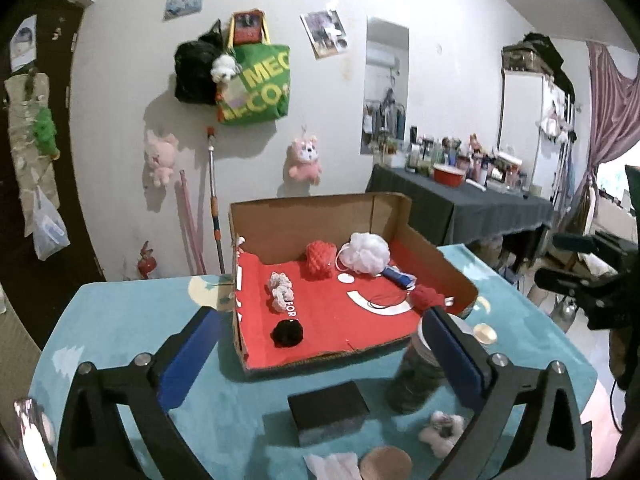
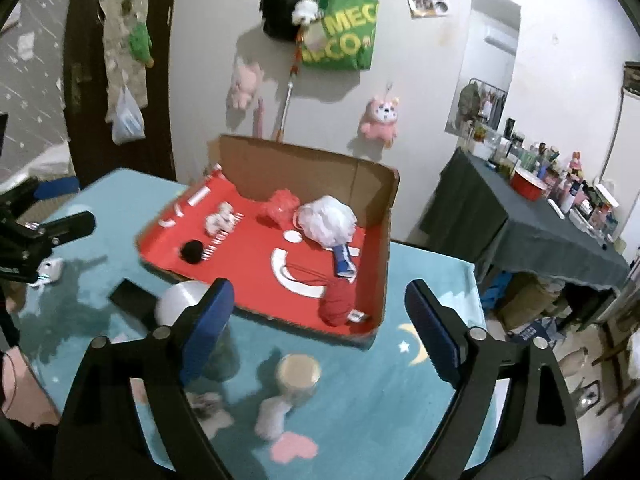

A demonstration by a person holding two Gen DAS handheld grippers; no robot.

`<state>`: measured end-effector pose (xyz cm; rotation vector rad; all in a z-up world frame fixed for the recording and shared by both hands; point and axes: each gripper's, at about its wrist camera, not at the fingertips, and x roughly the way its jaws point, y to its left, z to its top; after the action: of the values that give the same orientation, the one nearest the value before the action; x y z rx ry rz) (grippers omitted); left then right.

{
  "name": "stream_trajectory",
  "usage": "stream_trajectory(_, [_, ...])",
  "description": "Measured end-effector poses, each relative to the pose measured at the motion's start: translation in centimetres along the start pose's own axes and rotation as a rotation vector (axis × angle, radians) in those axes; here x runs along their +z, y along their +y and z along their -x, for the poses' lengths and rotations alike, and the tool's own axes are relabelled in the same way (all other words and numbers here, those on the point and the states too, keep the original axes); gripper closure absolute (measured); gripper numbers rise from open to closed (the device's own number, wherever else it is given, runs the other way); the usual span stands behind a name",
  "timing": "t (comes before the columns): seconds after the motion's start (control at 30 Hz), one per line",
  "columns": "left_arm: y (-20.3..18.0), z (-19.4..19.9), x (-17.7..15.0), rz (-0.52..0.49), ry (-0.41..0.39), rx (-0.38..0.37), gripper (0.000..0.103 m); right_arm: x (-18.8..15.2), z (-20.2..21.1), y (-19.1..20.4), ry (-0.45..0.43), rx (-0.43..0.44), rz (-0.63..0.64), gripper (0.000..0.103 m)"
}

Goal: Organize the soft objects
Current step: 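Withdraw both tools from the box toward the remaining table items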

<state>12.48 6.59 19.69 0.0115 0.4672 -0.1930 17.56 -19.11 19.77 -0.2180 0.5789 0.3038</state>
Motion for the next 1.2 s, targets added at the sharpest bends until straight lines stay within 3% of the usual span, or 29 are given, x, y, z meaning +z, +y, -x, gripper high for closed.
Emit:
stream_trajectory(0.3, [-3.0, 3.9, -4.8, 0.018, -0.062, 0.028, 0.000, -5.1, 6.0, 2.6, -0.108, 0.020, -0.065, 0.010])
stream_trajectory(0.5, [-5.1, 5.1, -8.3, 0.016, -0.094, 0.065, 0.000, -8.7, 7.9, 4.6, -0.168, -0.041, -0.080, 0.009])
stream_trajectory(0.83, [-6.2, 4.6, -12.0, 0.044, -0.073, 0.066, 0.000, -13.9, 7.0, 6.2, -0.160, -0.020, -0.156, 0.008])
stream_trajectory(1.03, [-6.1, 4.0, -13.7, 0.060, -0.035, 0.077, 0.000, -15.9, 6.1, 6.9, -0.156, -0.093, -0.142, 0.008])
stream_trajectory(1.2, [-6.3, 3.1, -15.3, 0.058, 0.005, 0.082, 0.000, -17.4, 4.8, 6.9, -0.116, -0.067, -0.171, 0.008])
